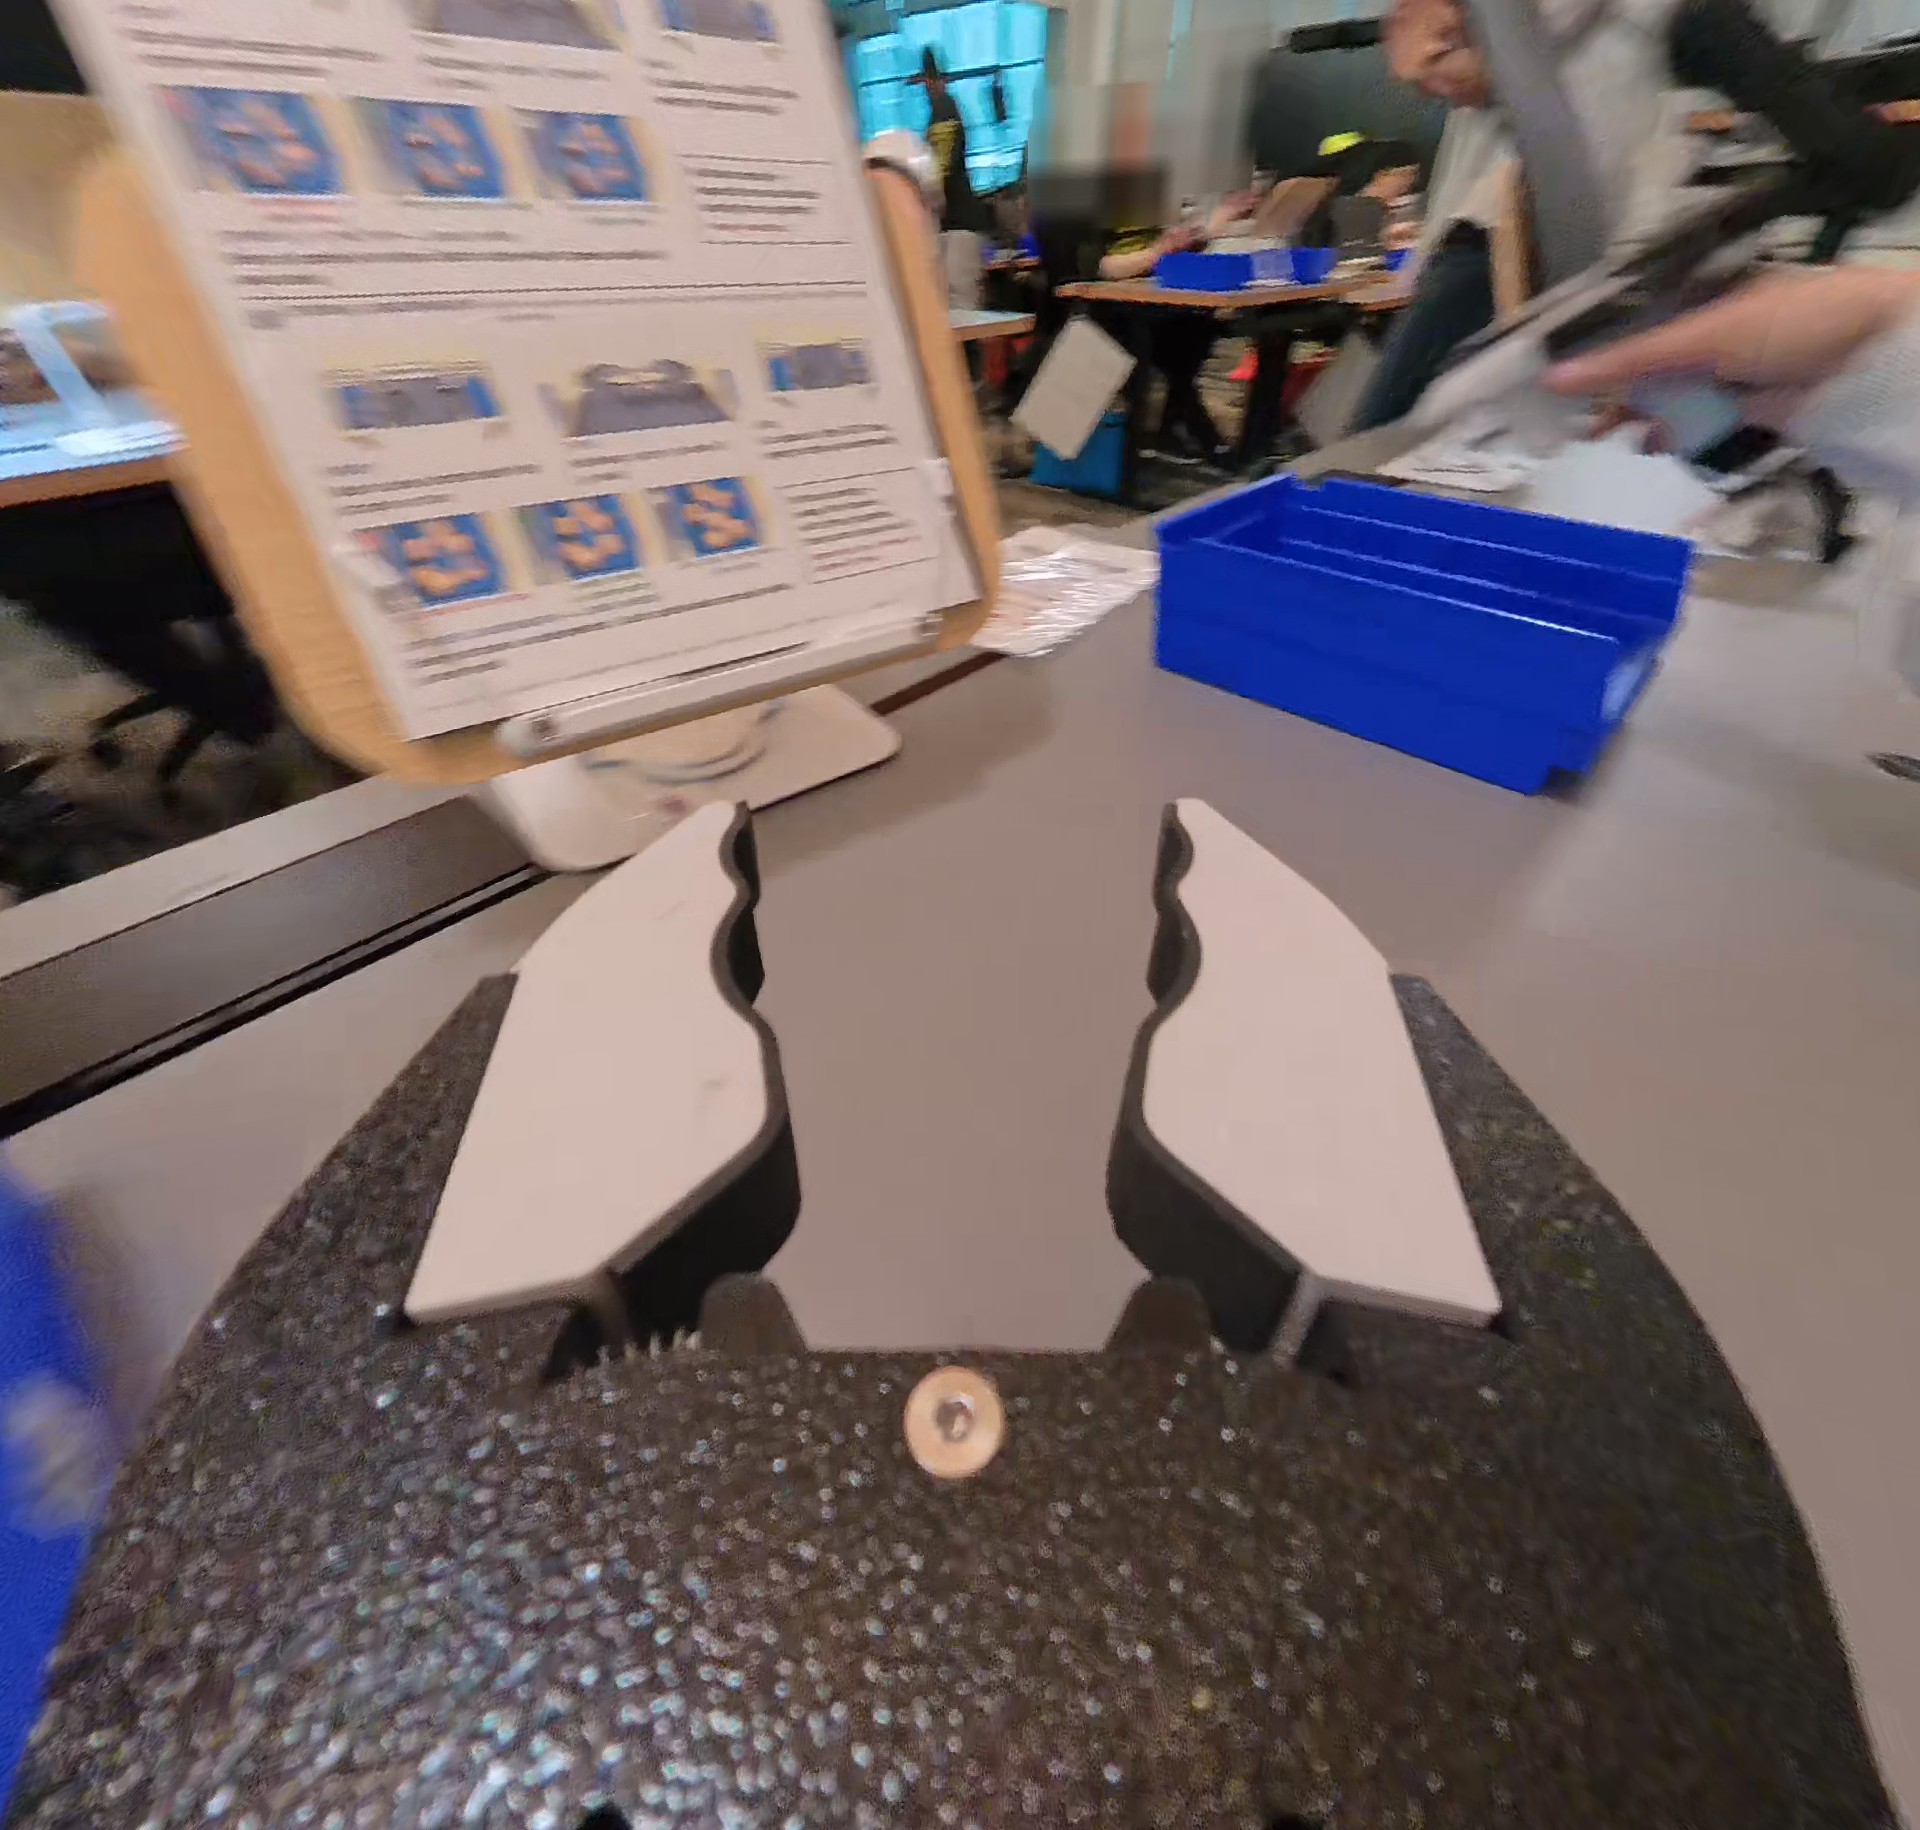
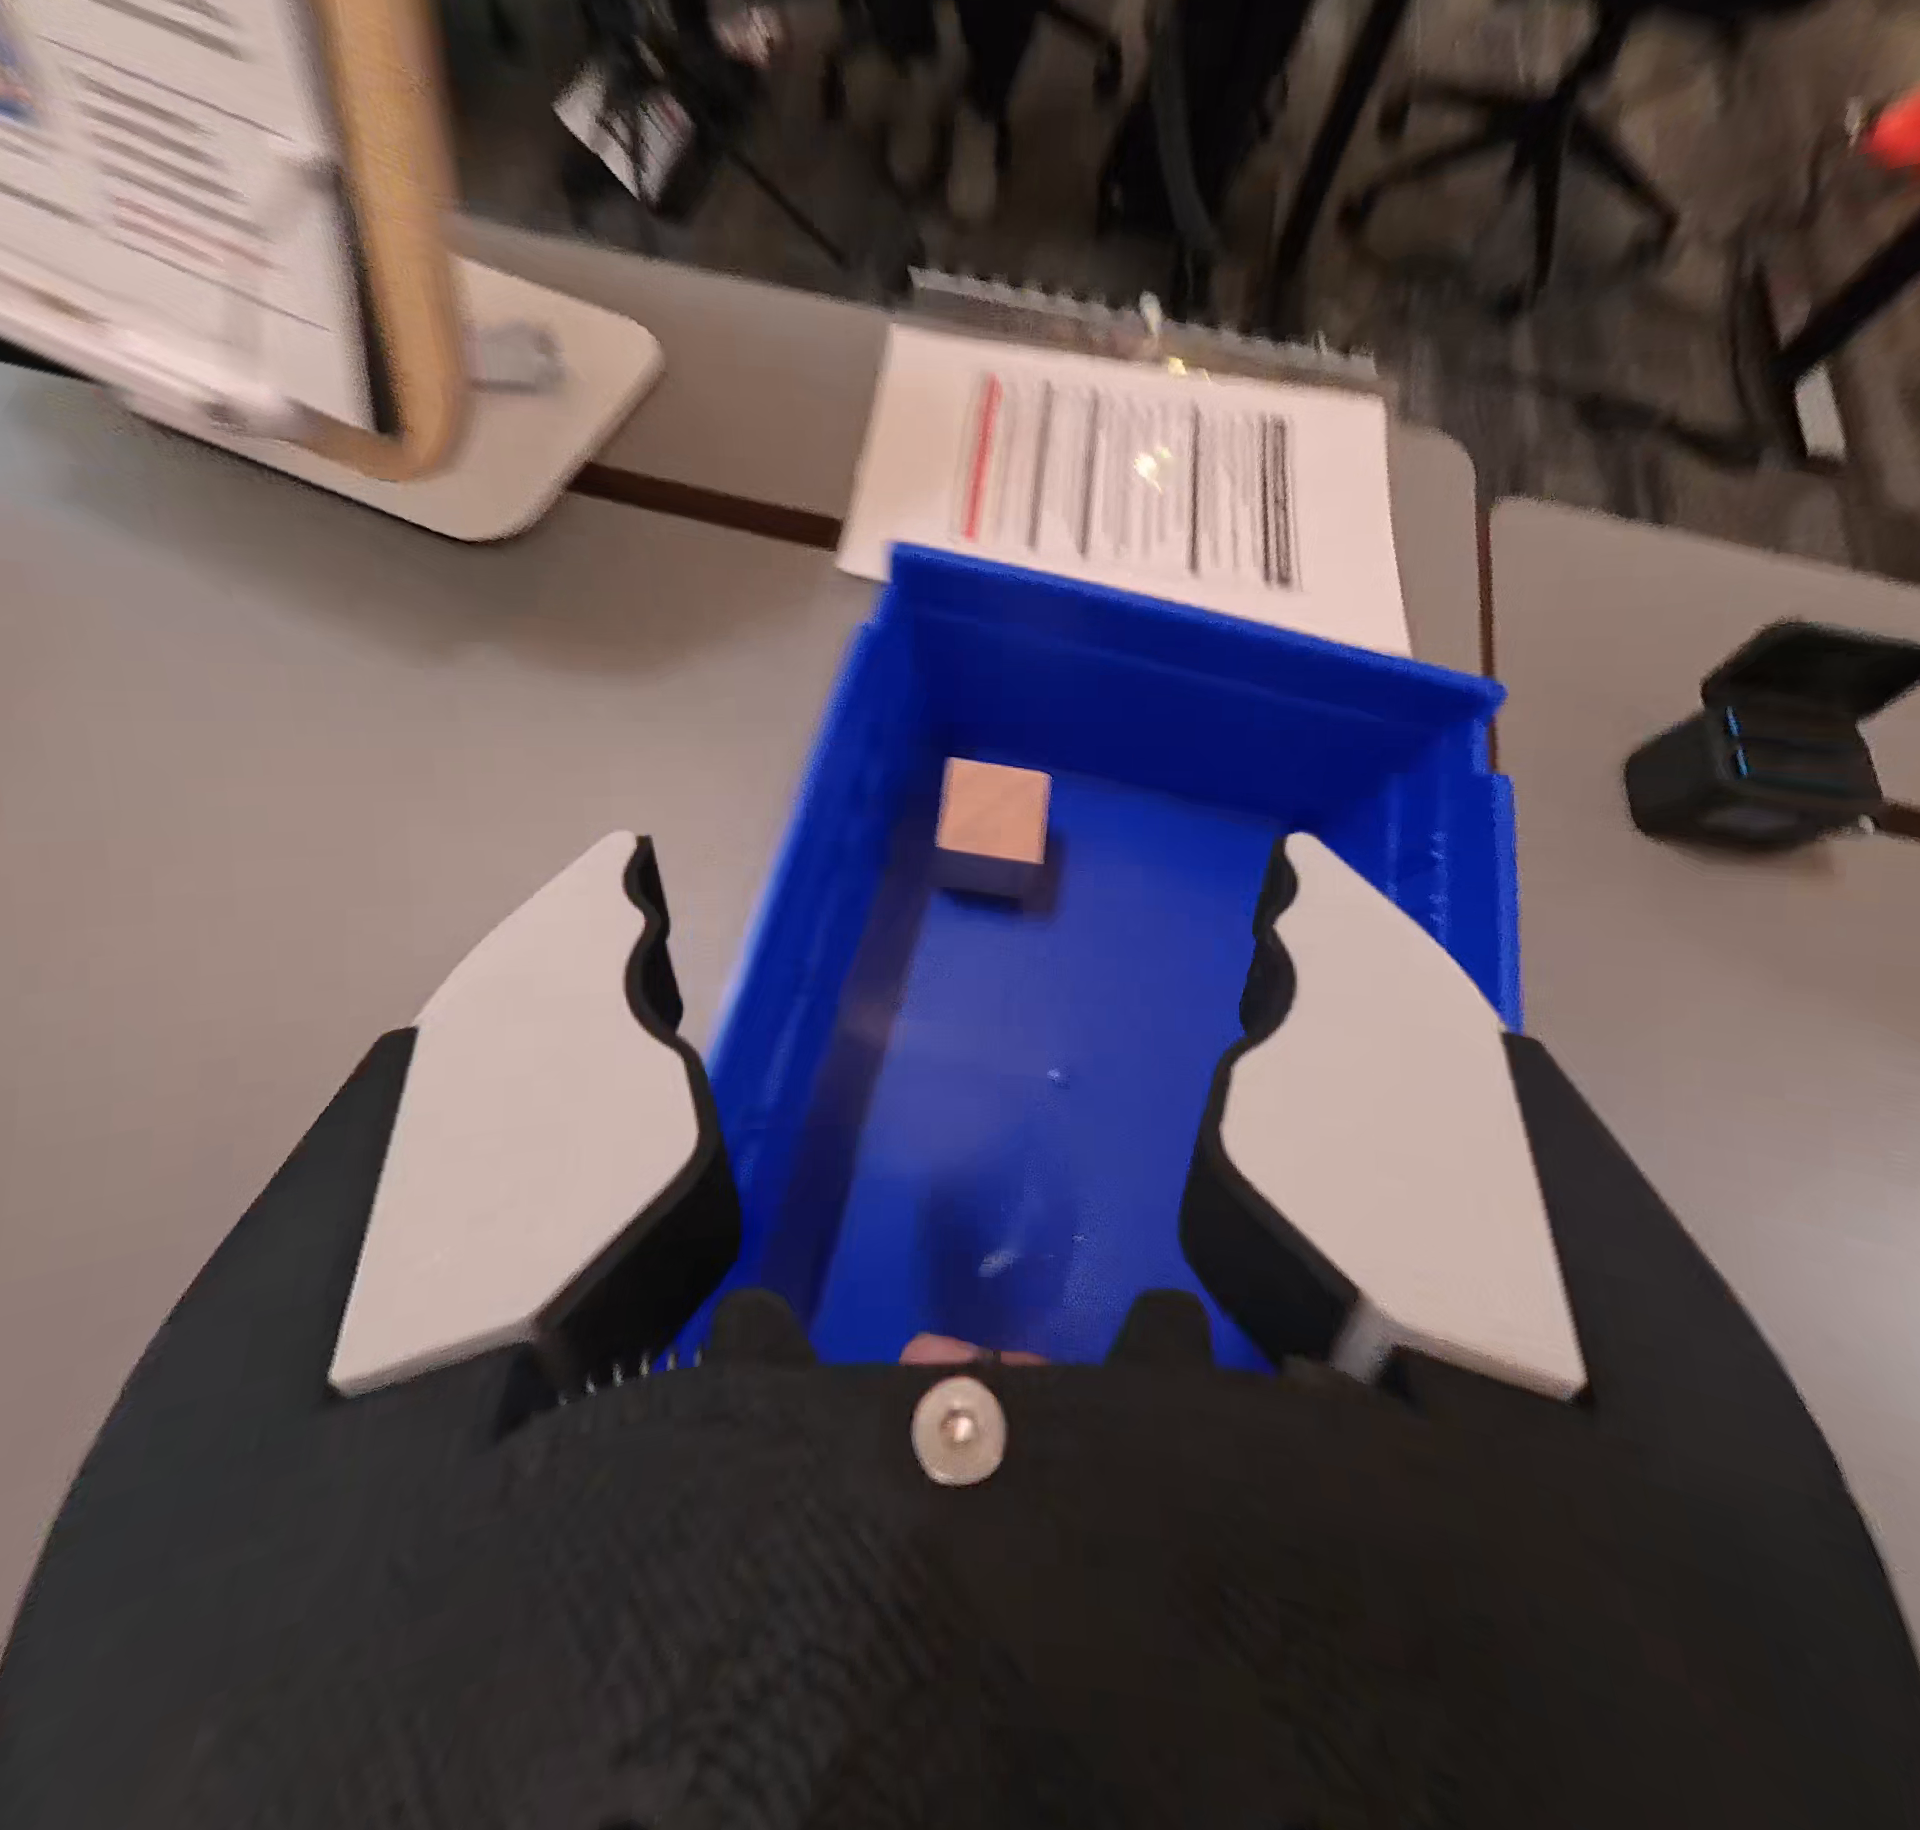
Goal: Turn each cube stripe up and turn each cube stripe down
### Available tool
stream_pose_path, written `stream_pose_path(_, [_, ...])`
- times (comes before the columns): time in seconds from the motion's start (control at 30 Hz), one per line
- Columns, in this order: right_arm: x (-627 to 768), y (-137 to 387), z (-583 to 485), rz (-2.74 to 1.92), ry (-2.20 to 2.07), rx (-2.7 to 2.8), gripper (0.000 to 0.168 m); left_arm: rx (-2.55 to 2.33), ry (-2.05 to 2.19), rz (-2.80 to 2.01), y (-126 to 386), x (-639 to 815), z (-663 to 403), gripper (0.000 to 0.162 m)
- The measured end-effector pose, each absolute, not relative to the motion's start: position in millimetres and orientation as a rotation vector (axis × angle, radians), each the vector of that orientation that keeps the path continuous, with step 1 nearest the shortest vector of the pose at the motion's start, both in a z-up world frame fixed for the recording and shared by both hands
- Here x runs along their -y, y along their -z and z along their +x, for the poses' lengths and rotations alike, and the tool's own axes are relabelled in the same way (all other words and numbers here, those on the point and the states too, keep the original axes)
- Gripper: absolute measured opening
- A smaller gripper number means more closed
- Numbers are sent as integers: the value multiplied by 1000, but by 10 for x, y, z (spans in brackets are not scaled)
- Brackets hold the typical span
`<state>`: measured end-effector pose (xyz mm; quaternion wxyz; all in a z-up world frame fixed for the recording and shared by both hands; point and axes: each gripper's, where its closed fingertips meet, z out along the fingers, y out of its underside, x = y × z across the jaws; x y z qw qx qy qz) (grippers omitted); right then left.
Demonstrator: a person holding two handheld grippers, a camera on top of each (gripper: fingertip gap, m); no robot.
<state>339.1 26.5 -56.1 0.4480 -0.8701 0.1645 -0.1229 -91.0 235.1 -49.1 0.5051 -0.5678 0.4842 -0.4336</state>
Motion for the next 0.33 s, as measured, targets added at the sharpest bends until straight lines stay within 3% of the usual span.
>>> stream_pose_path(0.13, [-302, 382, 2588, -1996, 241, -224, 107, -987, 775, -1623, 441, -3158, -1619, 69])
stream_pose_path(0.33, [-590, 497, 1409, -1755, 36, -136, 92, -838, 365, -2208, 1130, -4125, -2619, 78])
